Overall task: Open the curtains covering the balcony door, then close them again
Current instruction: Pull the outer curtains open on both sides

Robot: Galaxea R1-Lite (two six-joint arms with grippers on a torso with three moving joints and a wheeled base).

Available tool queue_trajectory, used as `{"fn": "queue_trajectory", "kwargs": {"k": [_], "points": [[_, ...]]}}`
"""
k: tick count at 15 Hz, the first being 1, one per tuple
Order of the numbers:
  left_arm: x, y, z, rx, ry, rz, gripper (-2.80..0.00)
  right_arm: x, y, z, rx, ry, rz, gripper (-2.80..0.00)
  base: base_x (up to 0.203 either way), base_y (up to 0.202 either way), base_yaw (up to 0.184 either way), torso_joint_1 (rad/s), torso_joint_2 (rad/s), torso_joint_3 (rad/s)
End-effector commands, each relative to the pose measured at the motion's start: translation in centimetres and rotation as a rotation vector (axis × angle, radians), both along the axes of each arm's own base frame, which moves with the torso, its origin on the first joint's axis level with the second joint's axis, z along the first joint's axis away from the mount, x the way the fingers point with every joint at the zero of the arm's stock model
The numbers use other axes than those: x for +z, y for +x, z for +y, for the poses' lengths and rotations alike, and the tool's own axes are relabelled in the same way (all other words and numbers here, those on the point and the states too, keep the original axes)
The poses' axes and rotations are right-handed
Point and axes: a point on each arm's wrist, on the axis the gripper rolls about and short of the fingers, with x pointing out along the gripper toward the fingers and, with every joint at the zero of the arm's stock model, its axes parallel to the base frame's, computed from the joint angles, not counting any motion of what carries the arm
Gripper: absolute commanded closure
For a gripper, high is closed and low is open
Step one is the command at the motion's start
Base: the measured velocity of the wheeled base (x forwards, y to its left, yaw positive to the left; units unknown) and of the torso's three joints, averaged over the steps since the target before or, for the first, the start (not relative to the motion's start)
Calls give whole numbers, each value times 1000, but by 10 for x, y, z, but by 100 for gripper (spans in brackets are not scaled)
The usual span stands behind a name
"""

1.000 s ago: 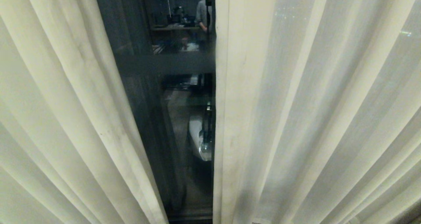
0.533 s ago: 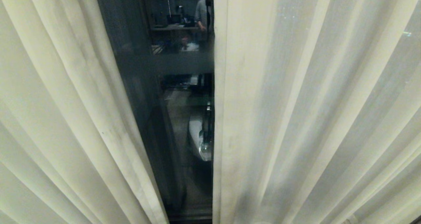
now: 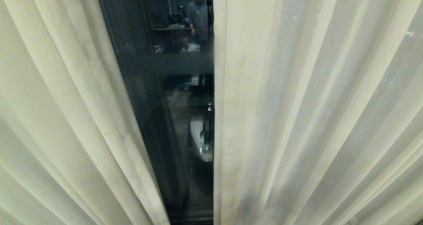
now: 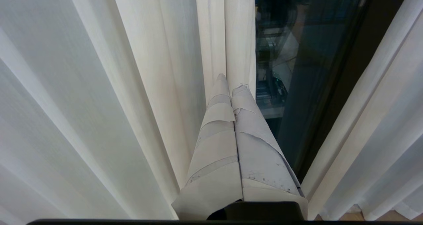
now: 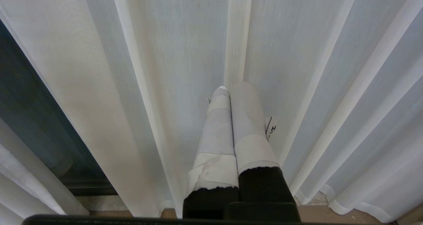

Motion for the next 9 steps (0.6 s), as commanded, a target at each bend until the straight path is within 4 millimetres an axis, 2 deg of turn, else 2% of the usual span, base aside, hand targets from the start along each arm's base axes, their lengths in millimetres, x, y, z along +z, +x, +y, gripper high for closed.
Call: {"fn": "queue_trajectory", "kwargs": {"k": [1,9], "points": [[0,0,0,0,1,-3,0,0,0,0,0,0,1,0,0,0,0,0,0,0],[0,0,0,-1,4,-2,0,0,0,0,1,0,1,0,0,0,0,0,0,0]]}}
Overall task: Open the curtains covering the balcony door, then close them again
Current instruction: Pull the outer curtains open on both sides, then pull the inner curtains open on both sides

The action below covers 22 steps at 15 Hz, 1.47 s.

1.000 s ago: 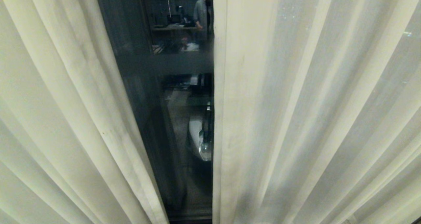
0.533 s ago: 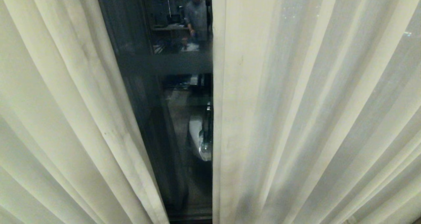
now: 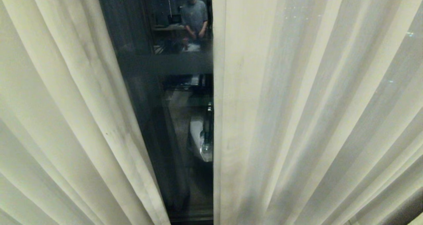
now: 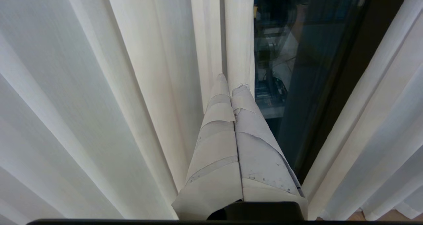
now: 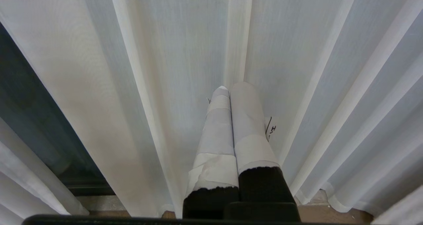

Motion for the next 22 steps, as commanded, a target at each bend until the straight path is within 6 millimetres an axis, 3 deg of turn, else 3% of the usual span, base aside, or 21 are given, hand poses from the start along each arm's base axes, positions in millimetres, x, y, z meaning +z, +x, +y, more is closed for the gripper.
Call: {"fn": "queue_trajectory", "kwargs": {"k": [1,6,10,17,22], "points": [[0,0,0,1,0,-3,0,0,0,0,0,0,2,0,0,0,0,0,0,0],[0,0,0,6,-17,-7,0,0,0,0,1,0,2,0,0,0,0,0,0,0],[19,-4,0,3,-26,-112,0,0,0,0,0,0,2,0,0,0,0,0,0,0],[74,-35,-4,-204,-8,-184,0,0,0,0,0,0,2,0,0,0,0,0,0,0],[131,-24,-7,-307,-9,-125,0,0,0,0,0,0,1,0,0,0,0,0,0,0]]}}
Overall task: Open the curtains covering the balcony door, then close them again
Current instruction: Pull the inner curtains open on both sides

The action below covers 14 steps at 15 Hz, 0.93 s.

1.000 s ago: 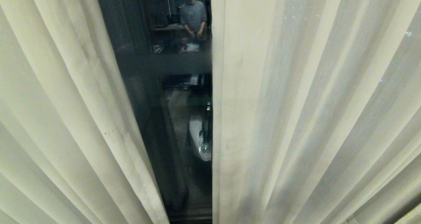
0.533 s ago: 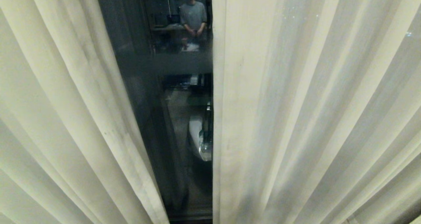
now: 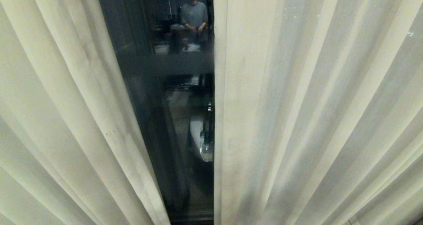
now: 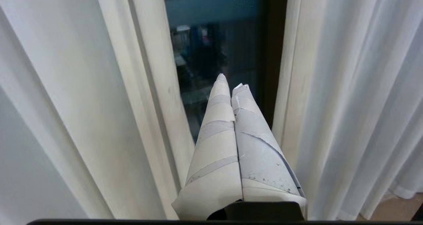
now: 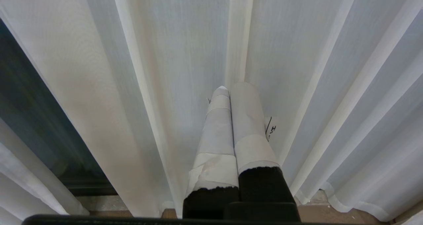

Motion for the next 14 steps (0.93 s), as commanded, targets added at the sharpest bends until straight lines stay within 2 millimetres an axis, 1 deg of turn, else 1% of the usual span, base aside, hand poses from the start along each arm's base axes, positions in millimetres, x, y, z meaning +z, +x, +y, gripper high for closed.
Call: {"fn": "queue_trajectory", "kwargs": {"k": [1,2,5,7,10,14], "points": [[24,15,0,-8,-1,52,0,0,0,0,2,-1,2,0,0,0,0,0,0,0],[32,17,0,-17,-2,52,-280,0,0,0,0,-1,2,0,0,0,0,0,0,0],[56,26,-1,-57,-14,62,-280,0,0,0,0,-1,2,0,0,0,0,0,0,0],[76,42,-2,-86,-26,96,-280,0,0,0,1,-1,2,0,0,0,0,0,0,0],[100,76,-2,-100,-32,132,-280,0,0,0,0,-1,2,0,0,0,0,0,0,0],[128,125,-2,-92,-31,134,-280,0,0,0,1,-1,2,0,0,0,0,0,0,0]]}}
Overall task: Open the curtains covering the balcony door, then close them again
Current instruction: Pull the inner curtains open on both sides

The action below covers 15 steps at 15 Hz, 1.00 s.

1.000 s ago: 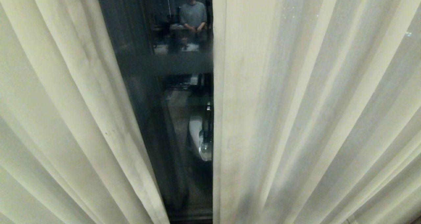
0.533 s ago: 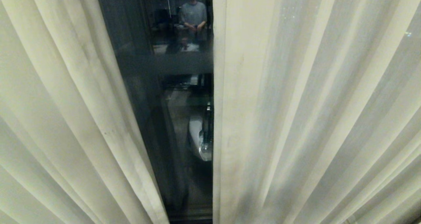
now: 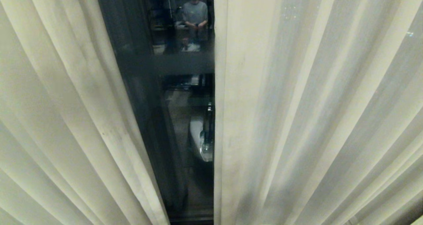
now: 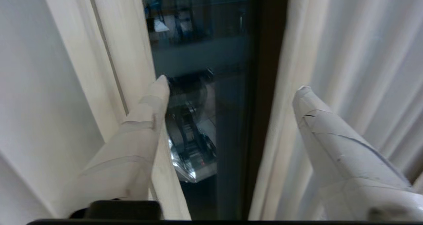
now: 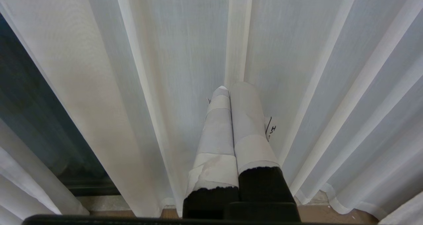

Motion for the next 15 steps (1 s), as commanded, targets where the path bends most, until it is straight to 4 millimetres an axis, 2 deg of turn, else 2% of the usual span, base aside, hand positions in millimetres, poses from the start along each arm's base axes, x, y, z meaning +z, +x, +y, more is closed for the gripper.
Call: {"fn": "queue_trajectory", "kwargs": {"k": [1,7,15], "points": [[7,41,0,2,1,74,-280,0,0,0,0,0,2,0,0,0,0,0,0,0],[32,98,1,71,-6,32,-280,0,0,0,0,0,2,0,0,0,0,0,0,0],[37,151,2,145,-5,65,-280,0,0,0,1,0,1,0,0,0,0,0,0,0]]}}
